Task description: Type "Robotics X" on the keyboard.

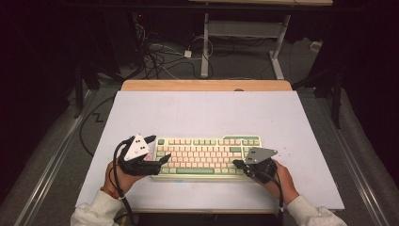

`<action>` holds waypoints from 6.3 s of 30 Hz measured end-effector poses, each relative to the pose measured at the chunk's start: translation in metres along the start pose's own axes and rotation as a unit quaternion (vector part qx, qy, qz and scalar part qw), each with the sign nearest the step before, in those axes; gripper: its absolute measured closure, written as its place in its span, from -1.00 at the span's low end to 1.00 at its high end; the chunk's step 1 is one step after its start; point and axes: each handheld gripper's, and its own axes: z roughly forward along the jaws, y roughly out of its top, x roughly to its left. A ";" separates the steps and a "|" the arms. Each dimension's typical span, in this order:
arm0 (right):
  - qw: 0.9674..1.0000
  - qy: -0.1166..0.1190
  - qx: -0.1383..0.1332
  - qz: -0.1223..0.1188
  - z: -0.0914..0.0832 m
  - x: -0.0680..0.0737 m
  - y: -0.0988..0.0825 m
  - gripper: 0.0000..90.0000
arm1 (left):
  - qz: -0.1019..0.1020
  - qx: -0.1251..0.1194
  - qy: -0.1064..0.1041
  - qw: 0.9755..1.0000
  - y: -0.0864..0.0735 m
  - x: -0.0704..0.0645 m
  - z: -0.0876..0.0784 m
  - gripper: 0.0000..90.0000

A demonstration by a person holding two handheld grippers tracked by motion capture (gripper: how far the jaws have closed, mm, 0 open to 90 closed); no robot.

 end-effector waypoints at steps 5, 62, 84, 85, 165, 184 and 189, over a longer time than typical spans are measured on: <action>1.000 0.001 0.005 -0.001 0.001 0.001 0.000 1.00 | 0.002 0.005 -0.003 1.000 -0.001 -0.001 0.004 -0.55; 1.000 -0.010 0.004 -0.001 0.002 0.004 -0.001 1.00 | -0.011 0.117 -0.083 0.990 0.013 -0.009 0.087 0.95; 1.000 -0.010 0.004 0.001 0.002 0.005 -0.002 1.00 | 0.004 0.128 -0.073 0.989 0.016 -0.012 0.097 0.95; 1.000 -0.010 0.005 0.001 0.002 0.005 -0.002 1.00 | 0.005 0.130 -0.074 0.989 0.015 -0.012 0.097 0.95; 0.997 -0.030 -0.073 0.024 -0.035 -0.007 0.010 1.00 | 0.034 0.037 -0.003 0.999 -0.006 0.001 0.030 0.94; 0.997 -0.023 -0.070 0.017 -0.031 -0.003 0.016 1.00 | 0.026 0.043 0.005 0.999 -0.029 -0.005 0.008 0.94; 0.998 -0.016 -0.064 0.007 -0.021 -0.001 0.023 1.00 | 0.021 0.040 0.009 0.999 -0.035 -0.004 0.003 0.94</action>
